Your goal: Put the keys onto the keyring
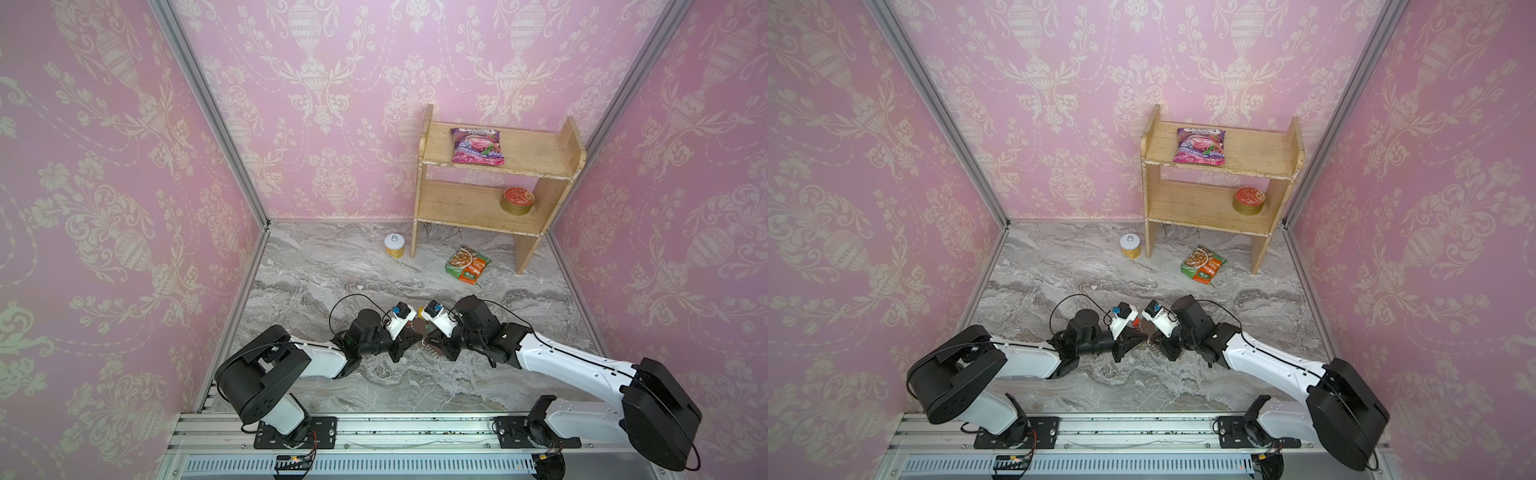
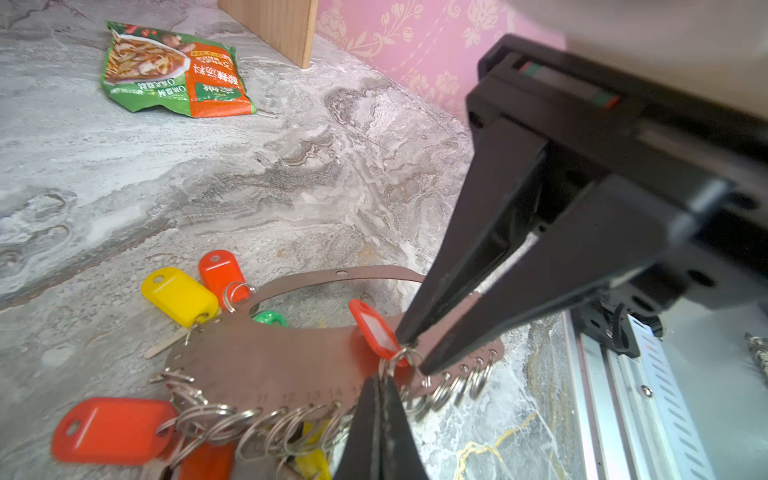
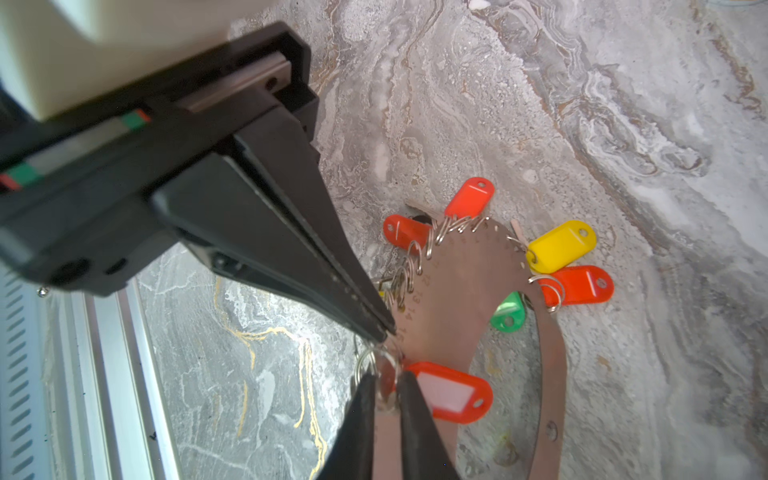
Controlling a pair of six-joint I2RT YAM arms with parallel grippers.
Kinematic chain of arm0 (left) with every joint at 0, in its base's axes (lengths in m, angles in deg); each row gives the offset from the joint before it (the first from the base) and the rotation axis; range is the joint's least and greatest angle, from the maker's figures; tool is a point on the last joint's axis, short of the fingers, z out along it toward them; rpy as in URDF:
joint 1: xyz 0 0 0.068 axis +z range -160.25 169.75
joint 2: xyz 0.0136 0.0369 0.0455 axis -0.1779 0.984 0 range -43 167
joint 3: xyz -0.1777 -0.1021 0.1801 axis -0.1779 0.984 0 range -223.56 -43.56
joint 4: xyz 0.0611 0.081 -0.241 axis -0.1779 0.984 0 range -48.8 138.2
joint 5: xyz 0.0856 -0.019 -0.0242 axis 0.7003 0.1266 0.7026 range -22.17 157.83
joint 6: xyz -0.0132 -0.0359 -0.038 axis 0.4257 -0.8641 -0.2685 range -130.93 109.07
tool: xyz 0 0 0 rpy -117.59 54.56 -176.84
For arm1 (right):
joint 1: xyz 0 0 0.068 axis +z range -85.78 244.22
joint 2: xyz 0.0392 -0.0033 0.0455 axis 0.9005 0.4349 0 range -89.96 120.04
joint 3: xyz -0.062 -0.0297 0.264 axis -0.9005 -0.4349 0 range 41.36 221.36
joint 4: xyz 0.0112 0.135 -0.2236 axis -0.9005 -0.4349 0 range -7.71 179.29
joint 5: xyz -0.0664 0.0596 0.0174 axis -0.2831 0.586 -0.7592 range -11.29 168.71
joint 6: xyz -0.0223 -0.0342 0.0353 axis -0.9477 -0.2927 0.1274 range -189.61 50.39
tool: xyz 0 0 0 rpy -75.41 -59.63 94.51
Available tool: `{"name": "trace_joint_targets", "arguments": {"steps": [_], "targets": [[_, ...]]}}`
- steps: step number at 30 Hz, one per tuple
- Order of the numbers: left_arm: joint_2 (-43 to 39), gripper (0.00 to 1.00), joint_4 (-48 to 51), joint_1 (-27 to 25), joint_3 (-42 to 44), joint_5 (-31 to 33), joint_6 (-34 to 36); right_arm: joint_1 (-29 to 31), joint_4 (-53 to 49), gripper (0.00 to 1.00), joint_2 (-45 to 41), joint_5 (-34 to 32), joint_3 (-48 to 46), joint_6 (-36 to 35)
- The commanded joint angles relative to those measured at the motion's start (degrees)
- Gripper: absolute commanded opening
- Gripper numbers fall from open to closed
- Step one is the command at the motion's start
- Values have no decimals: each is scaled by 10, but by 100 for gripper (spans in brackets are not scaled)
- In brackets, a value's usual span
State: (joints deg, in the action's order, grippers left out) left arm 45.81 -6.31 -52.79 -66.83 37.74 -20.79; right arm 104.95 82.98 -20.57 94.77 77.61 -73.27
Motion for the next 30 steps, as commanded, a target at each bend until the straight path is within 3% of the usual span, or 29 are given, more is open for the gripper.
{"name": "trace_joint_targets", "arguments": {"steps": [1,5,11,18,30], "targets": [[-19,0,-3,1,9,18,40,-26,-11,22,-34,9,-11,23],[-27,0,-11,1,12,8,61,-57,9,26,-50,42,-18,29],[-35,0,-15,0,8,-8,98,-57,31,27,4,75,4,7],[-52,0,5,2,4,-5,119,-57,59,26,10,117,-2,-3],[-50,0,0,1,8,-5,116,-51,56,25,23,129,12,-4]]}}
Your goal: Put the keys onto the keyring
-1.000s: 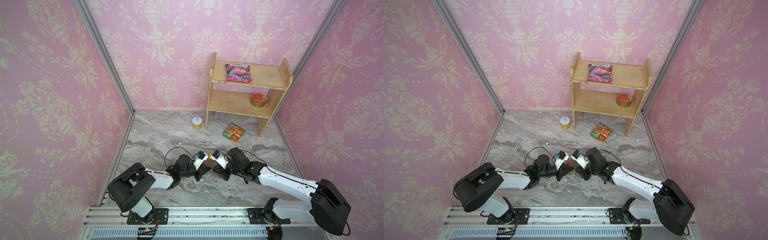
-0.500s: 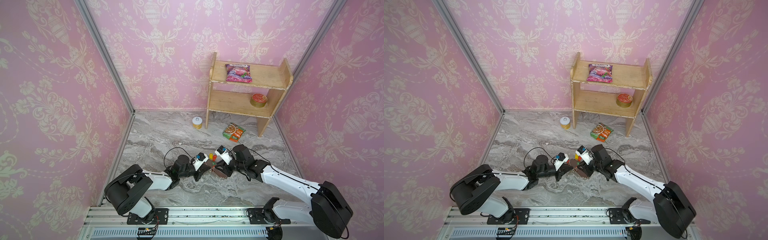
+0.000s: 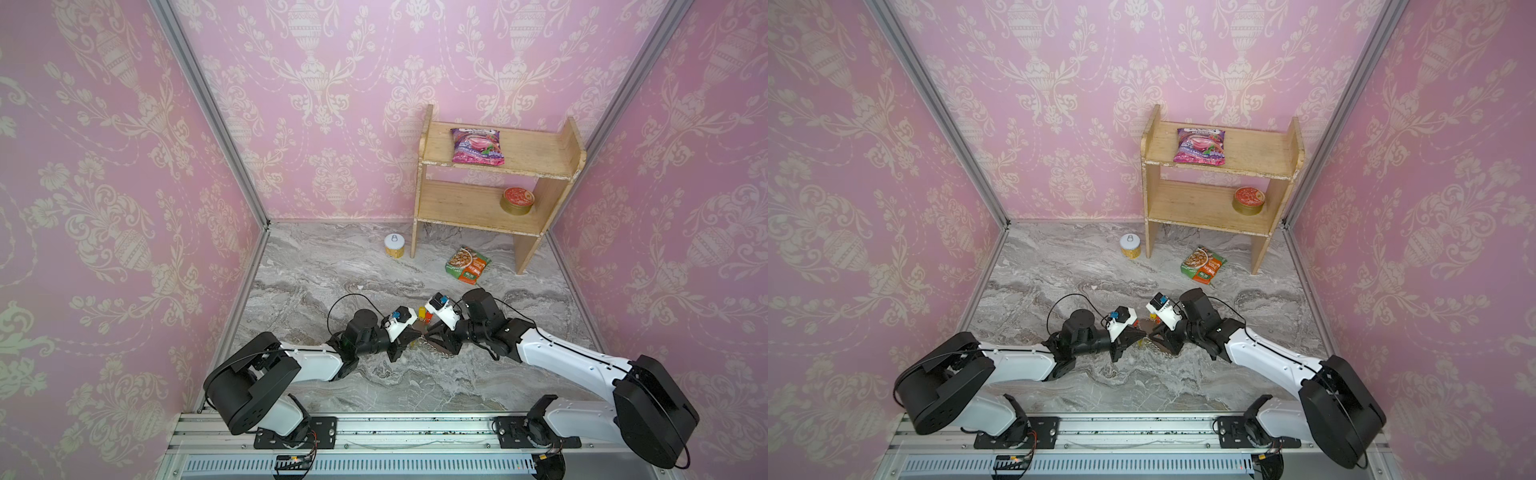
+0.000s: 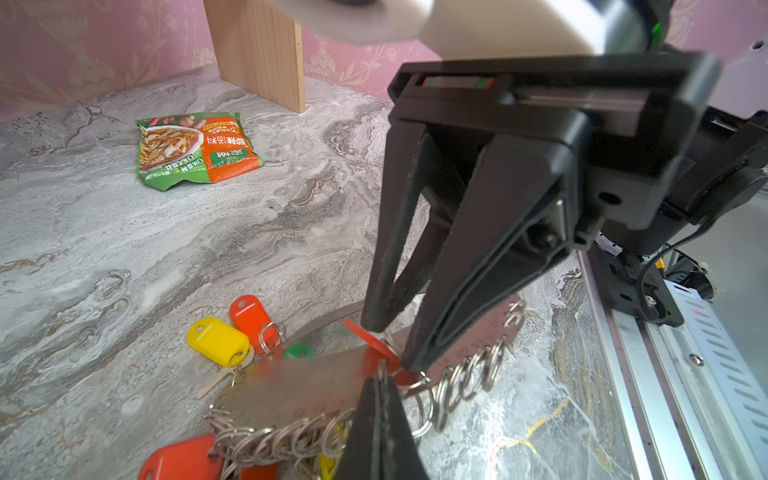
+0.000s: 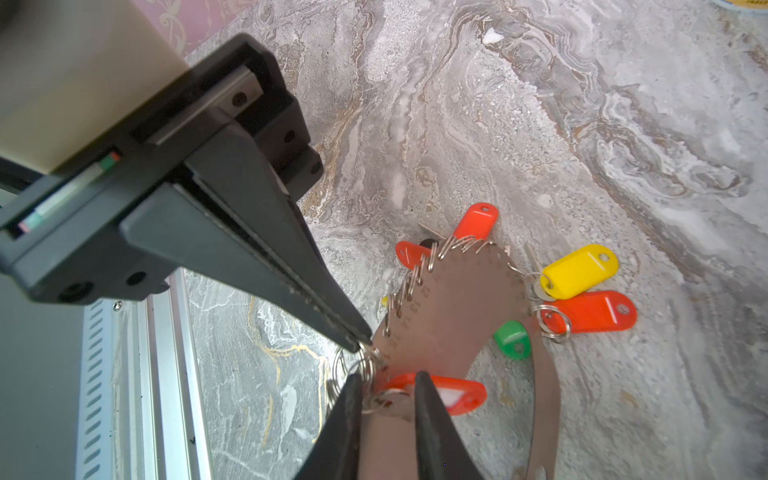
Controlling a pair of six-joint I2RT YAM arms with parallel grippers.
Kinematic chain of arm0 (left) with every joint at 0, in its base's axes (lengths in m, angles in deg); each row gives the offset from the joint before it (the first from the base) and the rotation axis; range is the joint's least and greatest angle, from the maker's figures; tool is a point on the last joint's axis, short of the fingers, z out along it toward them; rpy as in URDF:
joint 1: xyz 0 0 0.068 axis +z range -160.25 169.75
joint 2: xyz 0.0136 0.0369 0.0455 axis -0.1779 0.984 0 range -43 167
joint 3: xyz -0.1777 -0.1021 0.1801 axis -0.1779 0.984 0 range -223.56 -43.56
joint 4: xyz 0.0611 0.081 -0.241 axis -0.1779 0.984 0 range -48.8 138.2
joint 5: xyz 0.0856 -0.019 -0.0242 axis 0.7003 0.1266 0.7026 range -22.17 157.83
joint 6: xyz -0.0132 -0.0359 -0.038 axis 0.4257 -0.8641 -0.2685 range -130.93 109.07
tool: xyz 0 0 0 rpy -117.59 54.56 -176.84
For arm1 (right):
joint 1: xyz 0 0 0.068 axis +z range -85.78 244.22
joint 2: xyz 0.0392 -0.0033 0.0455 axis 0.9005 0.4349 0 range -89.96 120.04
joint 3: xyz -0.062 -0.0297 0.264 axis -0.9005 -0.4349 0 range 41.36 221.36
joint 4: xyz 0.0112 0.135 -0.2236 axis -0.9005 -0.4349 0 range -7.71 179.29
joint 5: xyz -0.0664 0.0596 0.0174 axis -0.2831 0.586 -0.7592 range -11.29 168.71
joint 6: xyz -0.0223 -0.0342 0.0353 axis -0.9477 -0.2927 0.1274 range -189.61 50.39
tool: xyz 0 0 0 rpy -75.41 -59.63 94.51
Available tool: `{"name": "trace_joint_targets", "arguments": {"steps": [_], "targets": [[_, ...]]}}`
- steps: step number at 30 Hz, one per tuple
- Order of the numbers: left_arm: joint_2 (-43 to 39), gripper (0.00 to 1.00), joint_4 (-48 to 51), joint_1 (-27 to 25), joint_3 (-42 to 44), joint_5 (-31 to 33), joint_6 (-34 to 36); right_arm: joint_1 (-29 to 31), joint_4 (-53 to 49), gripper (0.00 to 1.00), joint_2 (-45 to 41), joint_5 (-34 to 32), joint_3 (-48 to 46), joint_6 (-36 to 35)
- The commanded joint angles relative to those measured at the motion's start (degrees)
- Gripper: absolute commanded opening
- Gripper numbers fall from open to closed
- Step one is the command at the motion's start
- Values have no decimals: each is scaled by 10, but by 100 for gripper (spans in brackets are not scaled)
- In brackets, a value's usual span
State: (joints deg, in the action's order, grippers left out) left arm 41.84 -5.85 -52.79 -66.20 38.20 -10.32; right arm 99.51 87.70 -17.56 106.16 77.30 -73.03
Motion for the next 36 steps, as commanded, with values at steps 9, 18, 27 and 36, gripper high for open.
{"name": "trace_joint_targets", "arguments": {"steps": [9,18,27,36], "targets": [[-11,0,-10,1,3,-18,13,1,23,28,4,-44,15,-4],[-25,0,0,2,3,-20,36,-7,22,31,33,9,22,-21],[-33,0,-25,9,-3,-11,45,7,-6,32,36,-3,11,-30],[-39,0,-23,10,-1,-11,56,-14,-25,31,-41,-91,1,-4]]}}
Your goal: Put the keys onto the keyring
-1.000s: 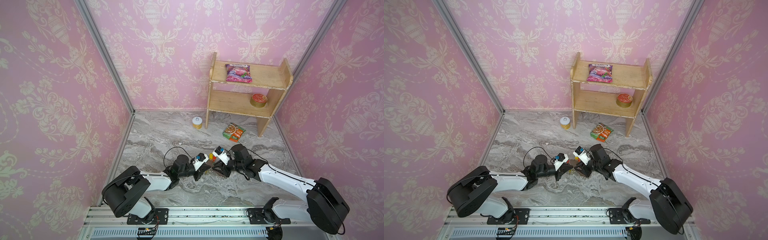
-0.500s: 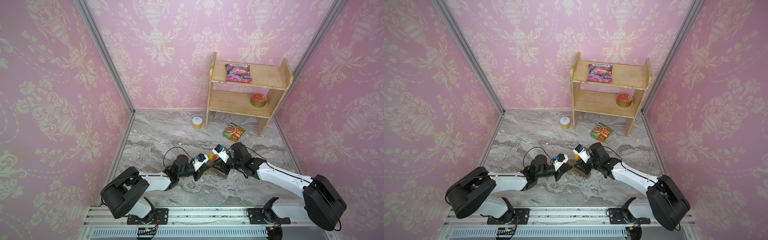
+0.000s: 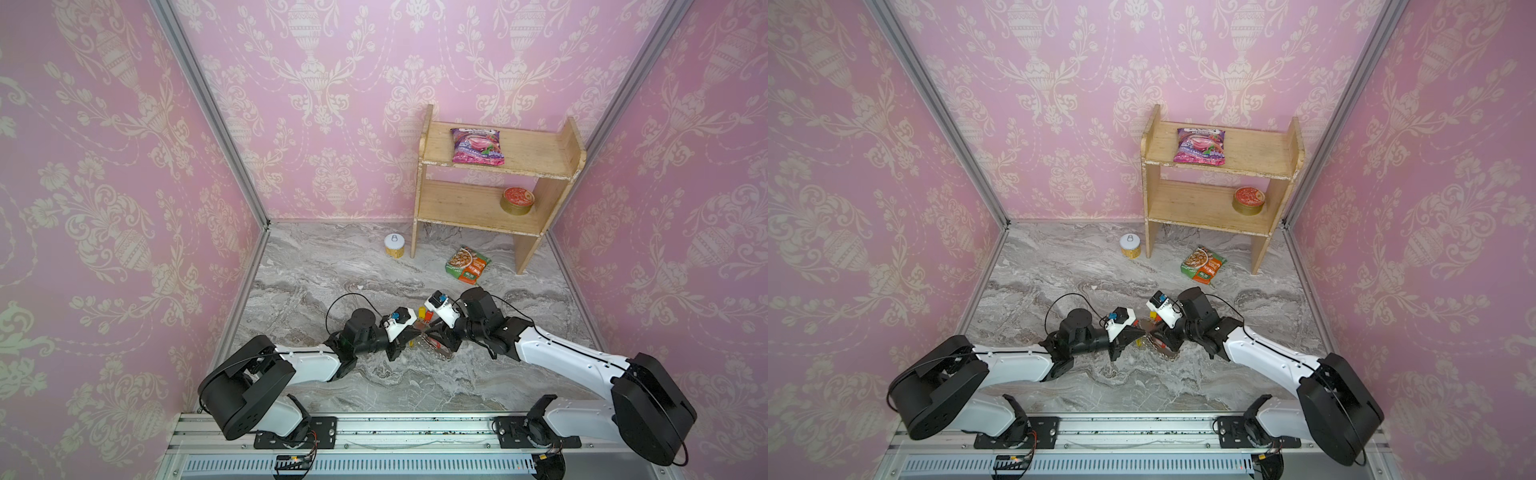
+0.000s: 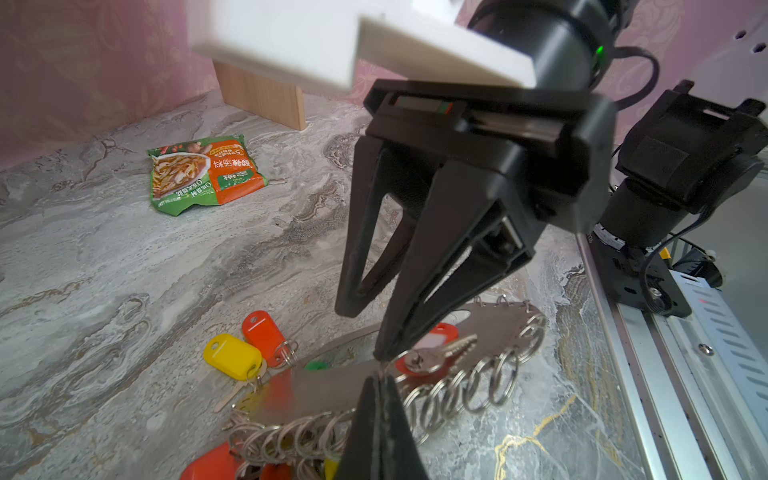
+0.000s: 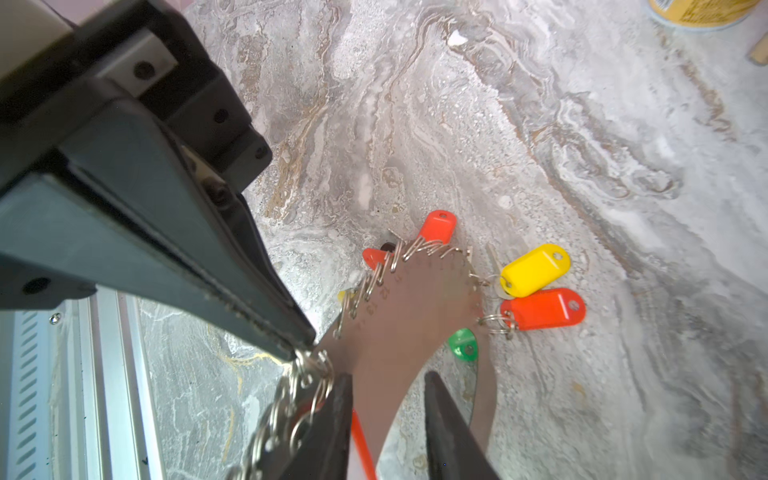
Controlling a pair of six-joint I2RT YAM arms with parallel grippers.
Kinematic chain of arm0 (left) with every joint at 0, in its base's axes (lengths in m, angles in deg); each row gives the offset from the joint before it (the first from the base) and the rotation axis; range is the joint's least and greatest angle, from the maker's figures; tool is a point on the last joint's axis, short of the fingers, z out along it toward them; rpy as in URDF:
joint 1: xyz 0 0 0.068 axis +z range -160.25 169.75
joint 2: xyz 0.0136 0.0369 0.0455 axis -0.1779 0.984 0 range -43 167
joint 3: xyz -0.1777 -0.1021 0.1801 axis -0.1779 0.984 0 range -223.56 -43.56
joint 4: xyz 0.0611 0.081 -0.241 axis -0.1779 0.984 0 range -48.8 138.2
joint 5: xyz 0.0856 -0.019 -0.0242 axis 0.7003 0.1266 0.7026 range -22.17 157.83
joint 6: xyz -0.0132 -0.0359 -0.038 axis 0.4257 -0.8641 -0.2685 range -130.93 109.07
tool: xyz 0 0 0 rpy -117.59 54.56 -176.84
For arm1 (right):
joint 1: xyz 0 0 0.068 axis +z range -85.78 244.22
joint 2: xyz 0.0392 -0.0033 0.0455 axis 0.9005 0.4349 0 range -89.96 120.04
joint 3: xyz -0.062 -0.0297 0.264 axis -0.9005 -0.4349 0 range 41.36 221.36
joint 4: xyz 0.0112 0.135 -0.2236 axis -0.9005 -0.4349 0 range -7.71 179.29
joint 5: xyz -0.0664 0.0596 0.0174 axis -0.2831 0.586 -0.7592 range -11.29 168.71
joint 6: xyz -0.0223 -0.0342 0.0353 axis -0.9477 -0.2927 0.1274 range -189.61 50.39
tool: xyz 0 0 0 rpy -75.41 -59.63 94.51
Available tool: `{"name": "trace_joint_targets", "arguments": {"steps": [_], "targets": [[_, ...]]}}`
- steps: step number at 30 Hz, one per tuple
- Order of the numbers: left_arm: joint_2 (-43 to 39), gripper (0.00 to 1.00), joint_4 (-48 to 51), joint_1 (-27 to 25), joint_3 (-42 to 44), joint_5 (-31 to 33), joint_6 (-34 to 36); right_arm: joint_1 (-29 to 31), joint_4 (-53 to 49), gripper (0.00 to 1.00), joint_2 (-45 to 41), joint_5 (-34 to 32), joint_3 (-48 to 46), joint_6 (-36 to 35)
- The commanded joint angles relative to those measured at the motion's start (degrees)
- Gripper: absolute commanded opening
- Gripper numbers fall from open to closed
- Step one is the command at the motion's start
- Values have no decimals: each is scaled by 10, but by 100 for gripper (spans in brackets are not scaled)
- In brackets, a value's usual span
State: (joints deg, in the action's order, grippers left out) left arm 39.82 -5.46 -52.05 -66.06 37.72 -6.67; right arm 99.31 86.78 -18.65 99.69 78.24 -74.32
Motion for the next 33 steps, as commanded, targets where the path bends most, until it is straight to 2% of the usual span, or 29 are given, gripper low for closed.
{"name": "trace_joint_targets", "arguments": {"steps": [1,6,10,13,18,23,33], "targets": [[-20,0,-25,2,-4,-6,22,-17,-13,31,-41,-17,-11,13],[-20,0,-25,3,-5,-8,29,-20,-20,30,-46,59,0,13],[-15,0,-36,3,-5,-11,25,-20,-32,24,-5,109,18,-1],[-18,0,-32,3,-4,-7,27,-19,-30,15,12,140,23,2],[-24,0,-21,3,-2,-8,29,-17,-28,16,5,121,16,8],[-24,0,-20,3,1,-7,32,-18,-30,21,-13,87,17,15],[-26,0,-21,3,1,-9,33,-8,-41,24,-11,97,40,8]]}}
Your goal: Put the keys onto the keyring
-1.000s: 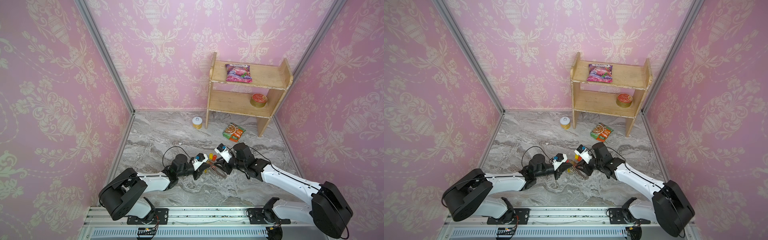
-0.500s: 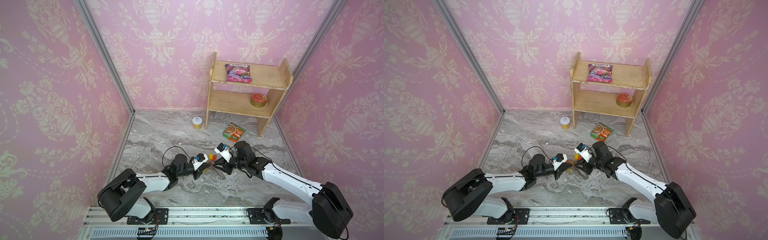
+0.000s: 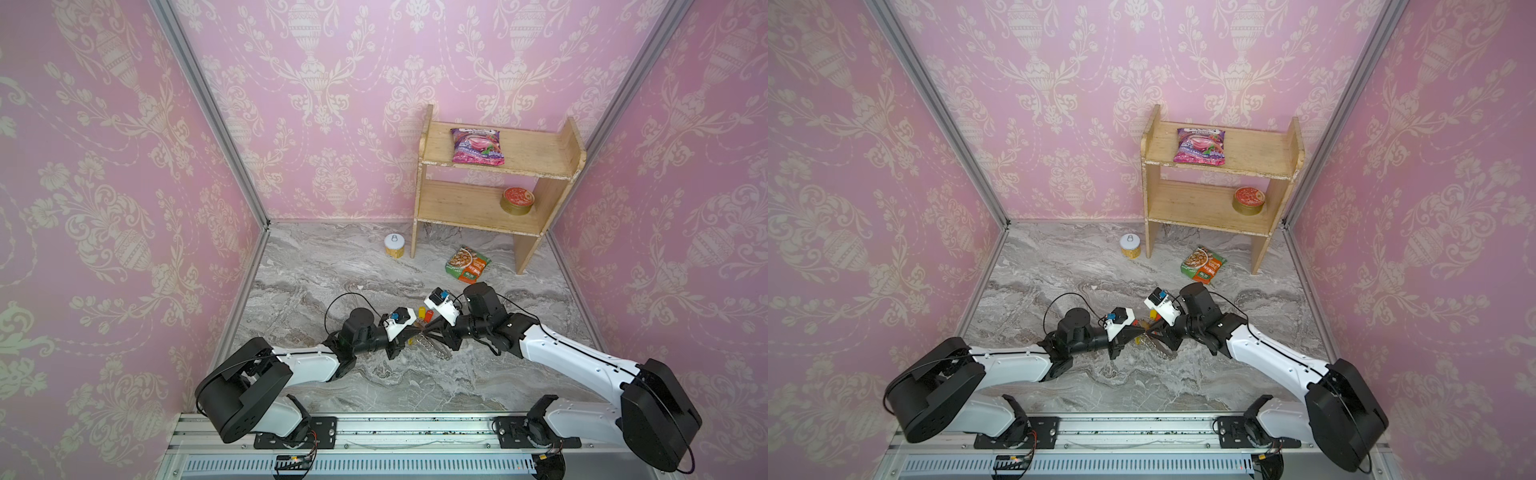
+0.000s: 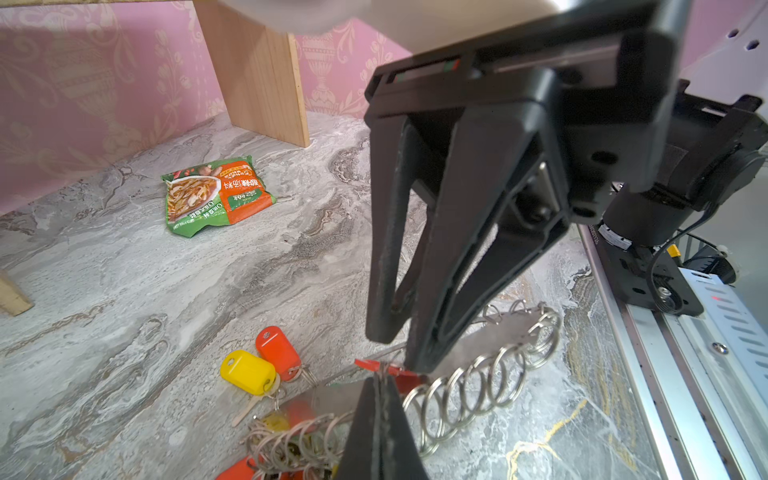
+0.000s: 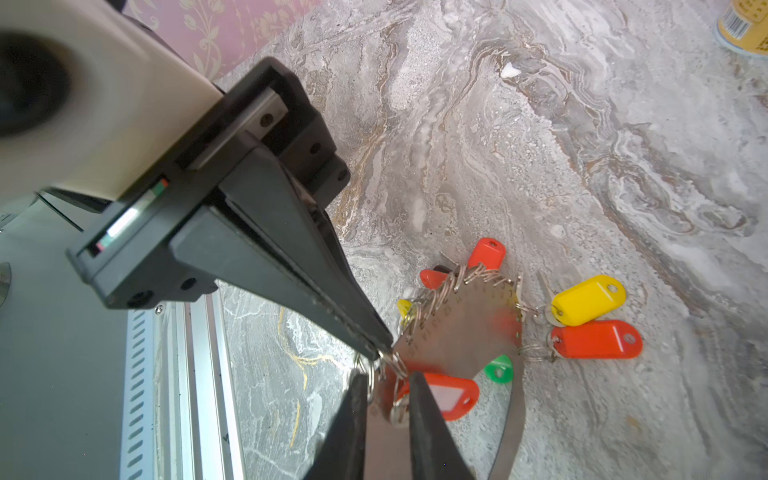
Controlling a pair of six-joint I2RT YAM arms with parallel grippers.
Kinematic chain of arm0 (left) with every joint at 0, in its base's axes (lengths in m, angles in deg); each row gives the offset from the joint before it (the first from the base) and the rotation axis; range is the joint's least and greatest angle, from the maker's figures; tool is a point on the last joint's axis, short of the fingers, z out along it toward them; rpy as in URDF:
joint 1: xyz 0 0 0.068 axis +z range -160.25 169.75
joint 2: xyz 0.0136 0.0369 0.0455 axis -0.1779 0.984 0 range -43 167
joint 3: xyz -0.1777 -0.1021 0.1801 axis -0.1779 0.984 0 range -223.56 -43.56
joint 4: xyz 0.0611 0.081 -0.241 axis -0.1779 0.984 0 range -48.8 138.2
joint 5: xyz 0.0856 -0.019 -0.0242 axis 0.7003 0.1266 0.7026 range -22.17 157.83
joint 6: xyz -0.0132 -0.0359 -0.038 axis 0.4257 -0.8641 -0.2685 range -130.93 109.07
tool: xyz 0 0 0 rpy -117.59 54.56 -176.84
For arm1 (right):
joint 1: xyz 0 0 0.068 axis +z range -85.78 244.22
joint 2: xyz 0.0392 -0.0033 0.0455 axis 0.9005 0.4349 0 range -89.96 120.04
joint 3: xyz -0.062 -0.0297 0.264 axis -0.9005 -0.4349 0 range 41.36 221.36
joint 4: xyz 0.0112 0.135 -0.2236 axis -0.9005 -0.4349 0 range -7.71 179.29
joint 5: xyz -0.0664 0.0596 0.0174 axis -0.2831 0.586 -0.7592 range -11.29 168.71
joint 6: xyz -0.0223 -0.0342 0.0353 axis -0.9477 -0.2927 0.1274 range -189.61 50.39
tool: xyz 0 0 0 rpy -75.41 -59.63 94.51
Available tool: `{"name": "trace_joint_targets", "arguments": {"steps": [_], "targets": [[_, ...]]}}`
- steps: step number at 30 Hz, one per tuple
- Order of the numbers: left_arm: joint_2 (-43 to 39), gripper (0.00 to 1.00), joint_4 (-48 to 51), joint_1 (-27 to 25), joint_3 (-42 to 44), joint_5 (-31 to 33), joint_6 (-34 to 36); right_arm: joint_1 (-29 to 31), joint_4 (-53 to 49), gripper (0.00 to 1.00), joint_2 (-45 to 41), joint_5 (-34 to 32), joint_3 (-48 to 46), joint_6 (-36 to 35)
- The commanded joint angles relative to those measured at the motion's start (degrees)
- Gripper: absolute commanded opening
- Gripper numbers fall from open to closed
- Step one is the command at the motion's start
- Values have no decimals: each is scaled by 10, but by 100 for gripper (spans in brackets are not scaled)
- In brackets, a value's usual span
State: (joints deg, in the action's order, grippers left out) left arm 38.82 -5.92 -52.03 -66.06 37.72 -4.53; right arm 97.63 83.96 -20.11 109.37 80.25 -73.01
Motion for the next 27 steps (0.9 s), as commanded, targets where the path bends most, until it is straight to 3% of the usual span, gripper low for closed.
{"name": "trace_joint_targets", "arguments": {"steps": [1,22,27], "targets": [[-15,0,-17,3,0,-9,11,13,-15,24,8,-6,20,-8],[-17,0,-34,3,5,5,4,16,-11,0,25,0,6,-8],[-13,0,-64,5,11,31,-8,17,-13,0,16,2,-5,4]]}}
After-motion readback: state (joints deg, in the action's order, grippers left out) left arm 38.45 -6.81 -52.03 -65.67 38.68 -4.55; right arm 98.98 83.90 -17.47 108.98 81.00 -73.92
